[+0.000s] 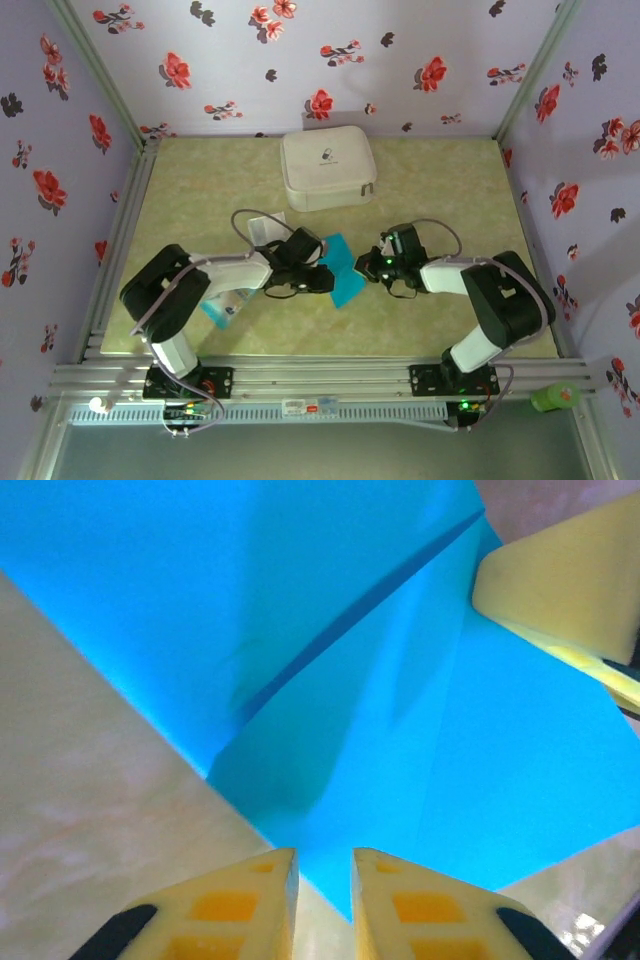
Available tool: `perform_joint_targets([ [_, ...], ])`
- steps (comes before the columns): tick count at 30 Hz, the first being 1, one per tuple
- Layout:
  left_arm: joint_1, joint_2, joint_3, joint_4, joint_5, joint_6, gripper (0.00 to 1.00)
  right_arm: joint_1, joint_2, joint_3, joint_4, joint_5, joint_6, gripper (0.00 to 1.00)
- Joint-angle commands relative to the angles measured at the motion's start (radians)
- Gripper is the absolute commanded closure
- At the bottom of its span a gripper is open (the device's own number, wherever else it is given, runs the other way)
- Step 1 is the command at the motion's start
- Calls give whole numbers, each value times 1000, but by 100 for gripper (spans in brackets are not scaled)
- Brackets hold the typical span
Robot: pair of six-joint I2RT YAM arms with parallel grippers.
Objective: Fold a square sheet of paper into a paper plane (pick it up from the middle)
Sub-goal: Turn over the paper at the center of the table.
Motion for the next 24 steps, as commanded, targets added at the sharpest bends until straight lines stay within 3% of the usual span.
perform_joint_targets([
  [1, 21, -105, -32, 63, -40, -18, 77, 1, -91, 27, -134, 64, -84, 100],
  [6, 50, -232, -78, 67, -109, -10, 75, 4, -231, 109, -428, 214, -224, 100],
  [14, 110, -398, -159, 11, -237, 3, 72, 48, -359, 297, -851, 587, -394, 100],
  [20, 140, -518, -233, -12, -339, 4, 60, 184, -332, 434, -1058, 941, -432, 100],
  [24, 154, -567, -247, -70, -384, 31, 58, 259, -226, 492, -1096, 1006, -458, 100],
])
